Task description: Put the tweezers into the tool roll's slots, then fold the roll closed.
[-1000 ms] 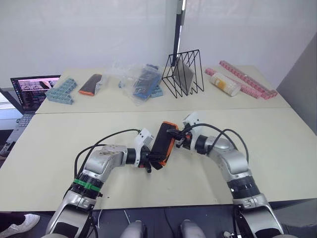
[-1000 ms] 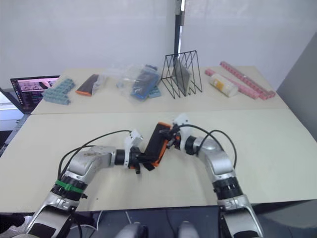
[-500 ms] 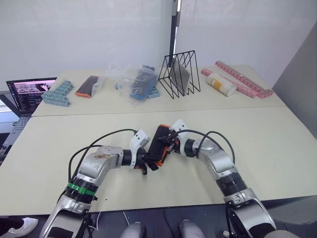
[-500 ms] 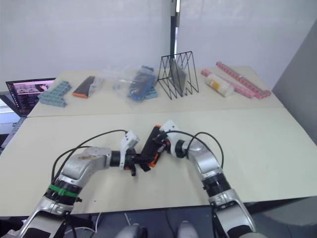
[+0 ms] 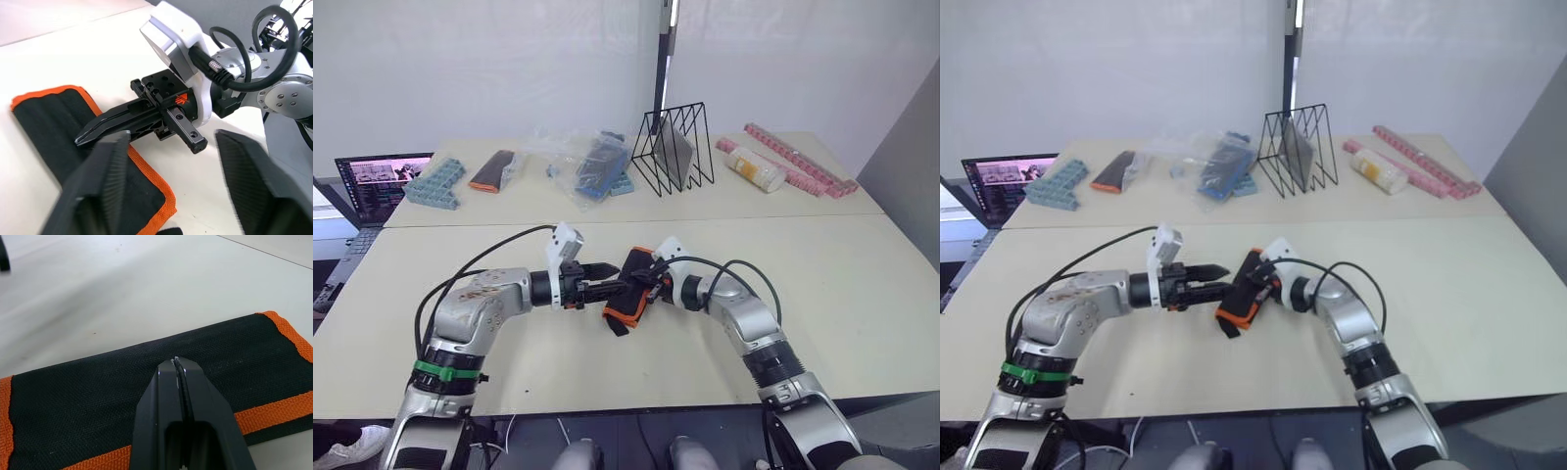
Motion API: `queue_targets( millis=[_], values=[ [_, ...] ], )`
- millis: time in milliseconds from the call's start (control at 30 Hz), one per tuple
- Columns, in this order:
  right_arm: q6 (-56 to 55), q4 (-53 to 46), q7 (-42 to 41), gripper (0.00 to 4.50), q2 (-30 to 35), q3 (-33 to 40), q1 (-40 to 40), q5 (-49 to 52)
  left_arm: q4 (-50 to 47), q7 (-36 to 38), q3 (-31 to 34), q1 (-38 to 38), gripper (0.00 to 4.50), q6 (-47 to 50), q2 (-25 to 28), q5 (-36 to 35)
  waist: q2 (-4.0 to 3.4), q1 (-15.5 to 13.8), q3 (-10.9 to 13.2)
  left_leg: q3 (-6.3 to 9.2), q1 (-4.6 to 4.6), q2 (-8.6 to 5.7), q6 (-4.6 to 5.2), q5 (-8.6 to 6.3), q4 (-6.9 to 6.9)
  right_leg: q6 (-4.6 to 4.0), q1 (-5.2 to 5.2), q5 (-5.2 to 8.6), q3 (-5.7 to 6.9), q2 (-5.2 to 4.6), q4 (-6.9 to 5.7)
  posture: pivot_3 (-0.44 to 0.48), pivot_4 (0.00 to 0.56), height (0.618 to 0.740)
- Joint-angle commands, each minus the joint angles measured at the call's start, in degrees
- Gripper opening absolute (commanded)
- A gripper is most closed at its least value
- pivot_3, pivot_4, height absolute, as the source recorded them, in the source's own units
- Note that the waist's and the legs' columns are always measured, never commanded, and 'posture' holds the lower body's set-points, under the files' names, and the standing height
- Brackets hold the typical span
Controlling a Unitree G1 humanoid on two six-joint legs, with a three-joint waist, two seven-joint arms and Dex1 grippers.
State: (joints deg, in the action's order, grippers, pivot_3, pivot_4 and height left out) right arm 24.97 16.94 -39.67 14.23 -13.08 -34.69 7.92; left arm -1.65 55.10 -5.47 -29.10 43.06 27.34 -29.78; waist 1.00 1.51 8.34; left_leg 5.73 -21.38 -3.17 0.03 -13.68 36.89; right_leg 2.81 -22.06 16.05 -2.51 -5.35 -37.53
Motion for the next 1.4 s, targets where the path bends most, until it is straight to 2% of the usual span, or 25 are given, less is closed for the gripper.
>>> queue_targets(
  millis=[33,167,367,533,600,800,967,1033,1167,1300,1400],
  values=[
    [2.44,3.81,0.14,0.00,0.82,-1.98,2.89,-2.50,4.00,-0.56,-3.68,-0.39,1.37,-3.99,-1.35,4.26,0.01,-0.08,0.00,0.00,-0.01,-0.01,0.00,0.00,0.00,0.00,-0.01,0.00,0.00,0.00,0.00,0.000,0.150,0.740],
    [2.18,2.31,0.05,0.00,0.94,-1.19,3.54,-1.79,8.89,-1.15,-5.99,-1.27,0.02,-6.84,-3.56,7.41,0.01,-0.19,0.00,0.00,-0.04,-0.01,0.00,0.00,0.00,0.00,-0.04,0.00,0.01,0.00,0.00,0.000,0.150,0.740],
    [2.26,-0.79,-0.82,0.00,1.04,-0.53,4.89,-0.85,13.61,-1.03,-8.54,-1.36,0.02,-12.85,-5.13,12.75,0.01,-0.48,0.00,0.00,-0.13,-0.02,0.00,0.00,0.01,0.00,-0.09,0.00,0.01,-0.01,0.03,0.000,0.150,0.740],
    [-0.83,-6.60,-2.98,0.00,-0.99,2.85,6.17,4.23,15.21,-1.52,-10.66,1.34,0.02,-12.52,-5.09,15.18,0.01,-0.49,0.00,0.00,-0.13,0.00,0.00,0.00,0.01,0.00,-0.08,0.00,0.01,0.00,0.03,0.000,0.150,0.740],
    [-0.39,-6.93,-3.33,0.00,-0.51,1.97,6.74,3.52,15.38,-1.73,-10.81,2.00,0.02,-12.47,-4.95,15.57,0.01,-0.44,-0.01,0.00,-0.14,0.00,0.01,0.00,0.01,0.00,-0.09,0.00,0.00,0.00,0.04,0.000,0.150,0.740],
    [-1.40,4.17,1.17,0.00,-1.43,1.02,4.86,-0.66,14.56,-1.97,-11.02,2.97,0.02,-12.20,-4.97,15.73,0.05,-0.11,-0.20,0.00,0.02,0.04,0.01,0.00,-0.02,0.00,0.02,0.00,0.01,0.06,0.01,0.000,0.150,0.740],
    [-6.18,17.67,9.37,0.00,-3.11,2.74,-1.80,-3.84,13.37,-2.81,-10.76,4.15,0.02,-10.85,-4.61,15.96,0.12,0.62,-0.42,0.00,0.56,0.07,0.00,0.00,-0.03,0.01,0.52,0.01,0.03,0.10,0.02,0.000,0.150,0.740],
    [-9.04,23.54,12.29,0.00,-3.30,2.49,-4.27,-5.51,13.07,-3.31,-10.64,4.69,0.02,-10.49,-4.46,16.00,0.06,0.87,-0.48,0.01,1.16,0.09,0.00,-0.01,-0.16,0.02,0.93,0.04,0.03,0.09,0.21,0.000,0.150,0.740],
    [-15.48,34.17,16.77,0.00,-4.54,4.18,-8.92,-6.46,11.84,-3.89,-10.18,5.80,0.02,-10.05,-4.27,15.74,0.08,0.74,-0.66,0.08,1.20,0.06,0.13,-0.09,-0.27,0.00,1.05,0.05,0.06,0.08,0.47,0.000,0.150,0.740],
    [-20.78,38.94,18.00,0.00,-5.48,5.77,-11.45,-6.67,10.50,-4.39,-9.18,6.55,0.02,-9.82,-4.24,15.29,0.09,0.82,-0.68,0.07,1.14,0.04,0.22,-0.18,-0.29,0.00,1.00,0.05,-0.01,0.05,0.52,0.000,0.150,0.740],
    [-27.64,38.13,15.34,0.00,-6.29,7.96,-11.80,-4.31,8.55,-2.78,-7.65,7.41,0.02,-13.16,-4.30,13.82,0.08,0.84,-0.68,0.07,1.14,0.04,0.22,-0.18,-0.30,0.00,1.00,0.05,-0.02,0.05,0.52,0.000,0.150,0.740]
  ],
)
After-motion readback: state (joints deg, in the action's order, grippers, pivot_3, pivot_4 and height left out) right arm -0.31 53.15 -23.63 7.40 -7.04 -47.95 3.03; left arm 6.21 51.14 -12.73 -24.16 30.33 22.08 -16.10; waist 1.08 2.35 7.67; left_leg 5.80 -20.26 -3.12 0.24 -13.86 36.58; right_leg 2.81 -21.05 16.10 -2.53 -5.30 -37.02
